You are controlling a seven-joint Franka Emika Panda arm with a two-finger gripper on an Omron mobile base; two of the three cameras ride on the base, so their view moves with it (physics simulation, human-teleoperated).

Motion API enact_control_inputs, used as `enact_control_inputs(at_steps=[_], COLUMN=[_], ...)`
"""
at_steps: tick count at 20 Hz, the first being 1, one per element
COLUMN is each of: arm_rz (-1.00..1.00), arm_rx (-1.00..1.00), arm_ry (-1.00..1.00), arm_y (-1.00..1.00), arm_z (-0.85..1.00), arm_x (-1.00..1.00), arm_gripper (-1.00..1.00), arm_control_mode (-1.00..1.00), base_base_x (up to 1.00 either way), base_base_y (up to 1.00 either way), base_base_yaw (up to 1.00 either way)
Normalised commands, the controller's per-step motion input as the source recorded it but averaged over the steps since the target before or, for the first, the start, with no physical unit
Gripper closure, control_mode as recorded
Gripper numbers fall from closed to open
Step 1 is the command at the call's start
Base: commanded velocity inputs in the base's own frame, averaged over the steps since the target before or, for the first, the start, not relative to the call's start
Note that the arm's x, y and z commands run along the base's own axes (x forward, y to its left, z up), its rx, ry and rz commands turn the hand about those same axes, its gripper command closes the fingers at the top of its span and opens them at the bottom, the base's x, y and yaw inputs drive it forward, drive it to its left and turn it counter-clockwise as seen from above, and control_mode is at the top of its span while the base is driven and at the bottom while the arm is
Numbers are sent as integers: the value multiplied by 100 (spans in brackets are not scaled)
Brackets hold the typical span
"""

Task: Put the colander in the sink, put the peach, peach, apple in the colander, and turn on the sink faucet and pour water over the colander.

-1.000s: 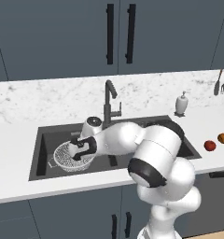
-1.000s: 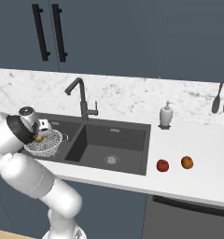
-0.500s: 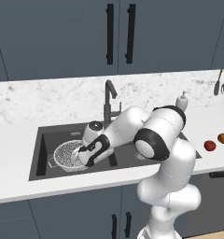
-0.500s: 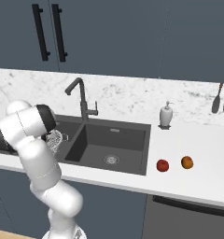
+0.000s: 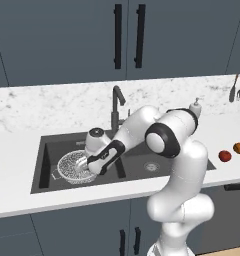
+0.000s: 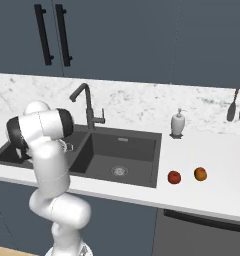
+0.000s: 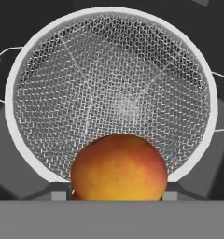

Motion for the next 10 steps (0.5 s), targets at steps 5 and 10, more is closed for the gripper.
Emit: enact_control_inputs(at_steps=[5, 10], arm_rz=[0, 0], arm_rx=[-2, 0], arm_ry=[6, 0], arm_y=[0, -2], arm_z=[0, 5], arm_x=[11, 4], arm_gripper=[-100, -100], arm_control_mode=[-100, -100], base_base_x=[0, 0], base_base_y=[0, 0], base_base_yaw=[0, 0])
